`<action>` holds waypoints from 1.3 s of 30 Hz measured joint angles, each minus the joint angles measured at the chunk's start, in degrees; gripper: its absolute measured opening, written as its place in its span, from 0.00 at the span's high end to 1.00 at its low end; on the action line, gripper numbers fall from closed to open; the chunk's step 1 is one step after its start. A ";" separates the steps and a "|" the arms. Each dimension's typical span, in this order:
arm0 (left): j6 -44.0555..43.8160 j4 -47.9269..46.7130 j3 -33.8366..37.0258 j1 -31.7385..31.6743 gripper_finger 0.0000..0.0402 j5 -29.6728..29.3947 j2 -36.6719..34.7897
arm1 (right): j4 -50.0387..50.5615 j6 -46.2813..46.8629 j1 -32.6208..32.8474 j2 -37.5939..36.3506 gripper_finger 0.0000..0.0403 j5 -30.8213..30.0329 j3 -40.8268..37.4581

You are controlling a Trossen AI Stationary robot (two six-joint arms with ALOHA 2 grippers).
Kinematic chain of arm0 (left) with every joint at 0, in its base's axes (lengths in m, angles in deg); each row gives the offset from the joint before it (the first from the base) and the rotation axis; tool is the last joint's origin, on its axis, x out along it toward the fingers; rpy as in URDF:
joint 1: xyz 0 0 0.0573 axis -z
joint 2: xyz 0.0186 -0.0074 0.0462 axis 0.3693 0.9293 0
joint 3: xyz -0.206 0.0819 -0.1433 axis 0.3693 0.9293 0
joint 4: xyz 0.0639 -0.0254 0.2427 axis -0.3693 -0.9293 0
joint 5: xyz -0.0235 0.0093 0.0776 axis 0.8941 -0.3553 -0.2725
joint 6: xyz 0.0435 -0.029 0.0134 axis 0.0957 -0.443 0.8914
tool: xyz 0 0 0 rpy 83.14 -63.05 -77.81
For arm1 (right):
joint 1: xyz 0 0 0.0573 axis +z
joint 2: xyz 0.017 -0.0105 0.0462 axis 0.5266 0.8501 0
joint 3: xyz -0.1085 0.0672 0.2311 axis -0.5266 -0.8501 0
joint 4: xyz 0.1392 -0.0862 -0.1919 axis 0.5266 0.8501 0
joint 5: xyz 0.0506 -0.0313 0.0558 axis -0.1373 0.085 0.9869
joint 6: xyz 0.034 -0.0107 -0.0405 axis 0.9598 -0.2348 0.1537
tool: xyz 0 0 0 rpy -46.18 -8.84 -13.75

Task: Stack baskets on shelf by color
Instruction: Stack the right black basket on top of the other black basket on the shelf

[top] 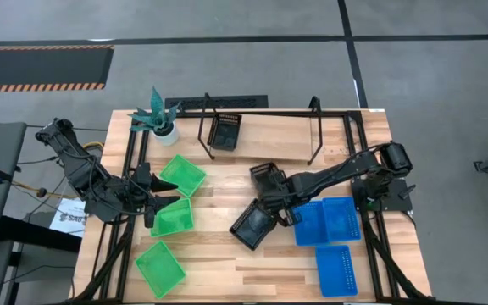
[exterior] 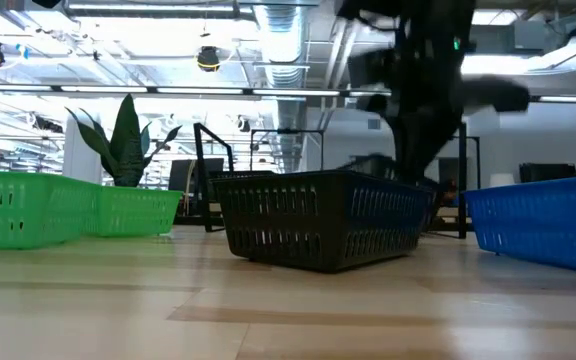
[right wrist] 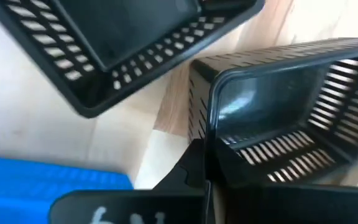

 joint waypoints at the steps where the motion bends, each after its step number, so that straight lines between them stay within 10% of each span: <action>1: -0.02 0.00 0.00 0.00 0.58 0.02 0.00 | 1.17 0.04 0.25 0.00 0.97 0.48 1.43; 15: 0.08 -0.15 0.00 0.00 0.58 0.02 0.00 | -3.90 -0.39 -5.94 0.00 0.99 -12.78 19.10; 32: 0.10 -1.75 0.00 0.00 0.58 0.00 0.00 | -31.97 4.49 -20.90 2.74 0.99 -8.28 19.90; 39: -0.11 -2.00 0.00 0.00 0.58 -0.02 -0.02 | -21.83 4.46 -21.20 12.19 0.97 -8.34 30.86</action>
